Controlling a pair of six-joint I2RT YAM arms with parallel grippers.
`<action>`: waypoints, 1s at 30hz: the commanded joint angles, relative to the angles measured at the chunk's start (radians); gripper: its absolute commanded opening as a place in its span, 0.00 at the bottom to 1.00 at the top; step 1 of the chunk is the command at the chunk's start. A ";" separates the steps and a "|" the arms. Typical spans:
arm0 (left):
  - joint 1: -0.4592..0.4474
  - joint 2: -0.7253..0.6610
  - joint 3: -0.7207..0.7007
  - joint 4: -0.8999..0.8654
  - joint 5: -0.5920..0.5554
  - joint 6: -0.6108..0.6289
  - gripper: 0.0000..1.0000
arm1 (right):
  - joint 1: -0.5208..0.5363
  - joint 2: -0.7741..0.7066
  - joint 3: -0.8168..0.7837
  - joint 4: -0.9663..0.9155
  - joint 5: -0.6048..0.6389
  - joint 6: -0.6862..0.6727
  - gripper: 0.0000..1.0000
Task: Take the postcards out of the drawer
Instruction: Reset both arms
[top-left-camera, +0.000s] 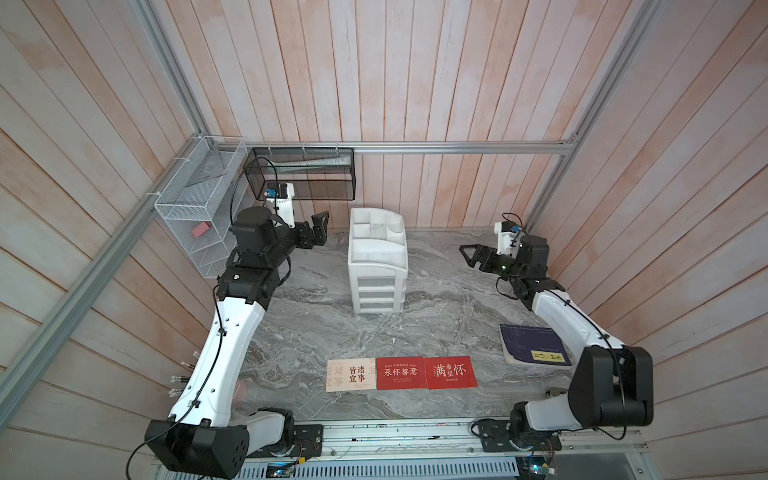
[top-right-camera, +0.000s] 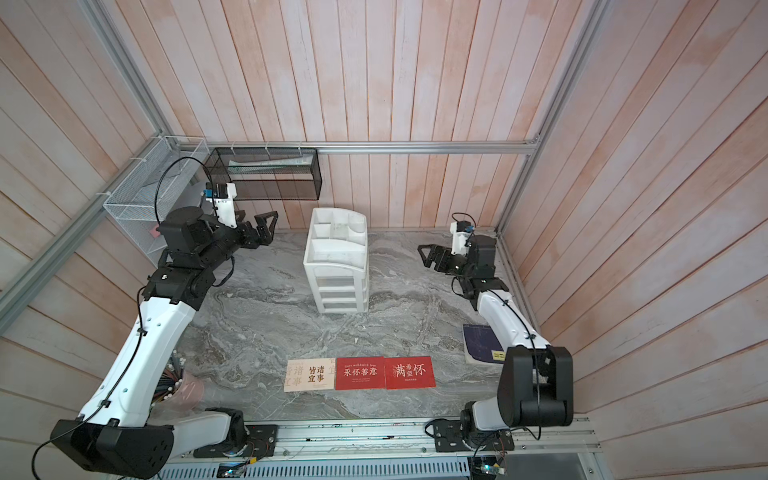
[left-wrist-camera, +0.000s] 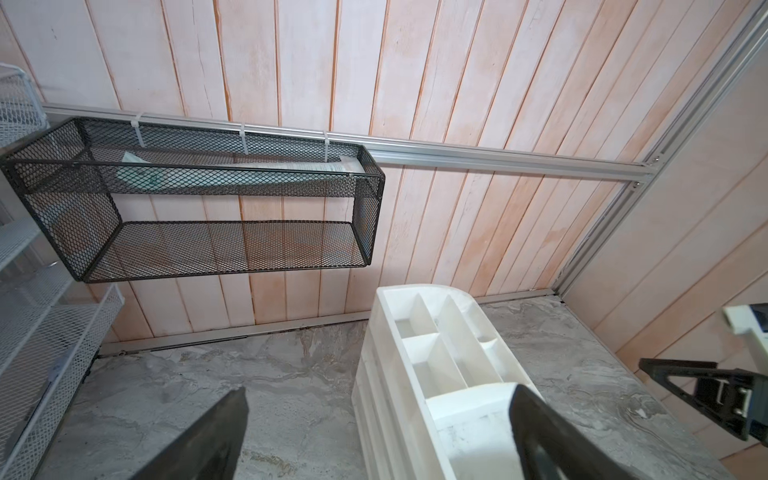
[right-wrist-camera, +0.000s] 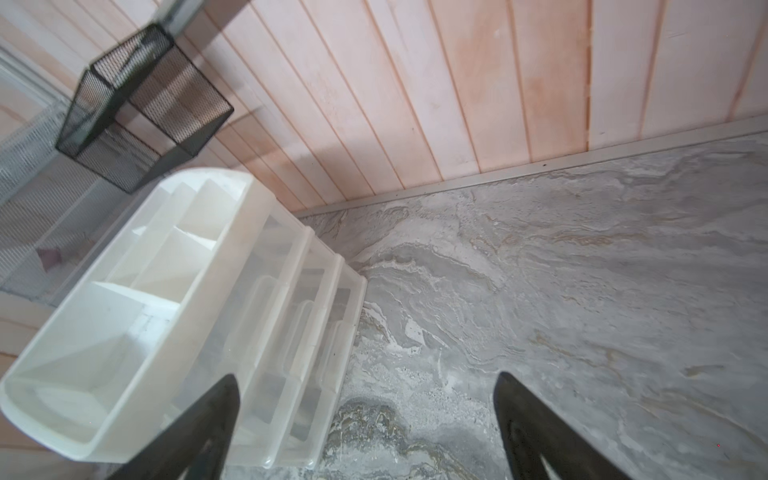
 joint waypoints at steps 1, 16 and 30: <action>0.003 -0.016 0.012 -0.041 -0.039 -0.008 1.00 | -0.056 -0.088 -0.054 0.055 -0.026 -0.004 0.98; 0.030 0.026 -0.309 0.164 -0.340 -0.053 1.00 | -0.126 -0.226 -0.307 0.231 0.502 -0.027 0.98; 0.211 0.141 -0.827 0.785 -0.306 -0.068 1.00 | -0.123 -0.137 -0.716 0.891 0.598 -0.170 0.98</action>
